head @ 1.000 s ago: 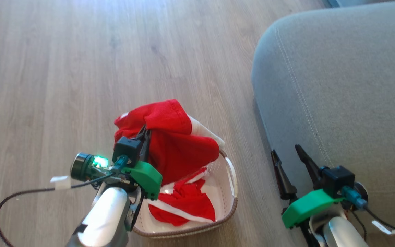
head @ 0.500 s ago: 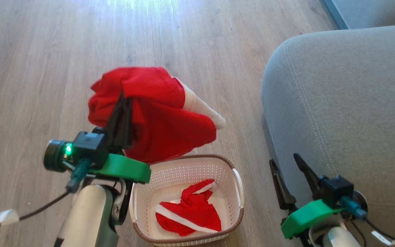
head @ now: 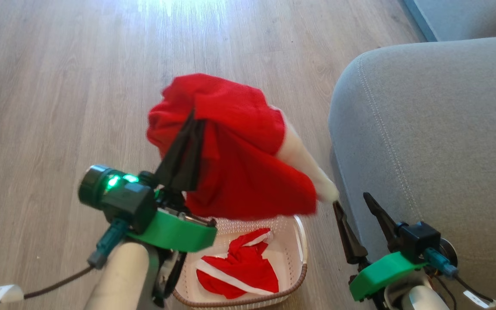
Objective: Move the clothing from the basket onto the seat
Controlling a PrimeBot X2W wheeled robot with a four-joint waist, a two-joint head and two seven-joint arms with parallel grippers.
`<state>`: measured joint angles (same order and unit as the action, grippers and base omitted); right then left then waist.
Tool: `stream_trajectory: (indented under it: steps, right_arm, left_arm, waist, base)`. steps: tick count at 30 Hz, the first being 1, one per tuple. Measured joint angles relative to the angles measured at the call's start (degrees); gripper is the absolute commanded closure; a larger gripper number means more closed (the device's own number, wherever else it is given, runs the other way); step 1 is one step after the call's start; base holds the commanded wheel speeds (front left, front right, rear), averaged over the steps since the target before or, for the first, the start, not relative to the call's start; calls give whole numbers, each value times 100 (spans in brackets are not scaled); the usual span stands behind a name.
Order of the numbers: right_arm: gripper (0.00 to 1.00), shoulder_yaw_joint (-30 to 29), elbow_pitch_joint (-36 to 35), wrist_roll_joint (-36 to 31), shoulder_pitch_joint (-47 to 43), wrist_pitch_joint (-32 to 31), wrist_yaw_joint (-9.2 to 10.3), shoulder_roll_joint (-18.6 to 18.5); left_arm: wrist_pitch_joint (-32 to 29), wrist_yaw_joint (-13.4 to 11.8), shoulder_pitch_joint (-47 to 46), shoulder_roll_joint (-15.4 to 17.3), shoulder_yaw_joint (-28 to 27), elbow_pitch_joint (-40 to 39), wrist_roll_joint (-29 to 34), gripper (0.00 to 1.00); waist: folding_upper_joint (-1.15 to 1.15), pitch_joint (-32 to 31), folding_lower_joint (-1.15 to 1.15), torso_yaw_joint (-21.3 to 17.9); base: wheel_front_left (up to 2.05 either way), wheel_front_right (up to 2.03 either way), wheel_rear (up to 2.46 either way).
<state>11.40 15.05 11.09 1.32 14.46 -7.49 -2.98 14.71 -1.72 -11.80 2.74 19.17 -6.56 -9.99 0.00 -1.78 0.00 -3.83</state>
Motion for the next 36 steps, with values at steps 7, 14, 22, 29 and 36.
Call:
stream_trajectory:
  steps: [7,14,22,29,36]
  right_arm:
    - [0,15,-1,0,-7,0,0,0]
    - [0,11,0,0,-17,0,0,0]
    - [0,297,-223,169,-19,0,0,-3]
    - [0,758,-622,376,-18,0,0,-283]
    - [0,1596,-1187,576,-18,0,0,-933]
  left_arm:
    - [0,45,26,4,333,-141,-56,100]
    - [0,-7,26,4,341,-141,-57,100]
    - [0,-30,26,4,291,-63,-56,100]
    - [0,-24,26,4,269,7,-51,100]
    - [0,2,26,4,134,131,-48,100]
  waist:
    - [0,14,0,-18]
    - [0,10,0,-48]
    - [0,16,0,-83]
    - [0,18,1,-103]
    - [0,2,1,-125]
  base:
    - [0,0,0]
    - [0,0,0]
    - [0,0,0]
    - [0,0,0]
    - [0,0,0]
